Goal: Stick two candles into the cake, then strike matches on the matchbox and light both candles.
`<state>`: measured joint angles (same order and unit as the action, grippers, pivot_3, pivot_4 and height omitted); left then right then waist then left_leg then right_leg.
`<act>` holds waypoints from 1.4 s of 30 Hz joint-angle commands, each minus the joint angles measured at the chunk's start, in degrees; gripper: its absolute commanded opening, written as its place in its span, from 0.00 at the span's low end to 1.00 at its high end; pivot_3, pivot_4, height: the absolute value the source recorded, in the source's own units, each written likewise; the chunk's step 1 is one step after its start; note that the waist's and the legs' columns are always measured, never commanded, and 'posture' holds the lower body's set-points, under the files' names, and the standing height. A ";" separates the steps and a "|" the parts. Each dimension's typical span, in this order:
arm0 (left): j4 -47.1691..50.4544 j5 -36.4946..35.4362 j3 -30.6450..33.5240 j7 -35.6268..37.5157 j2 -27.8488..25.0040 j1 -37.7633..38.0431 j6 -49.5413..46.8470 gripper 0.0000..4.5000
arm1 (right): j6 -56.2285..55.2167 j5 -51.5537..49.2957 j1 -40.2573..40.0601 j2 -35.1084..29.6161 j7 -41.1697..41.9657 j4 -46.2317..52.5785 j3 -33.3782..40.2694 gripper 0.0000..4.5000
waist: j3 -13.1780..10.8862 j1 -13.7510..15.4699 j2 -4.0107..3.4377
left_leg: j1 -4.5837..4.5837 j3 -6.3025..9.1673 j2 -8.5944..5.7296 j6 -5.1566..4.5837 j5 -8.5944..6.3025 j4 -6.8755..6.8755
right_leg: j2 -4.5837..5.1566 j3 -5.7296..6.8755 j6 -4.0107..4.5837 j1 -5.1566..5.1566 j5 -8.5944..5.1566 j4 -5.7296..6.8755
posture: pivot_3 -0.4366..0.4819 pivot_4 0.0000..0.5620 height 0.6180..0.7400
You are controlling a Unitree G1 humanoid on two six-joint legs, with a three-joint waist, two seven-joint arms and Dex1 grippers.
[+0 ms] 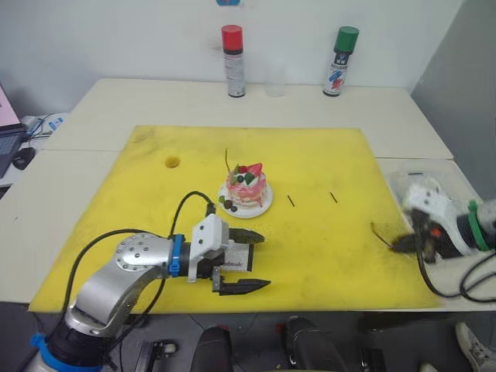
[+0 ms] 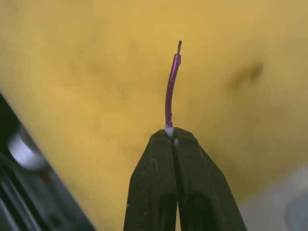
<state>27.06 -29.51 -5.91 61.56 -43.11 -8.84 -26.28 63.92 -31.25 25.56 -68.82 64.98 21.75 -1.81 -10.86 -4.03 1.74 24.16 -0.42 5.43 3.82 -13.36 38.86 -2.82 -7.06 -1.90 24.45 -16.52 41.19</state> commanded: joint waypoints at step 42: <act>-2.52 -16.73 19.34 -12.75 -1.01 -6.77 -14.24 1.00 | -57.44 16.38 2.21 63.02 -29.30 -24.29 -6.17 0.01 | -0.05 0.78 -0.01 | 0.68 0.24 -0.04 0.03 0.01 0.08 | -0.08 0.19 -0.19 0.79 0.14 0.66 | 0.48 0.27 0.54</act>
<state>23.62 -46.26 13.14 48.41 -43.52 -15.40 -41.16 8.13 -14.85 27.64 -6.18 36.00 -3.13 -8.16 -10.91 -3.26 1.73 24.84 -0.18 5.39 3.85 -13.34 38.94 -2.91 -6.87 -2.08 25.25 -16.38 41.86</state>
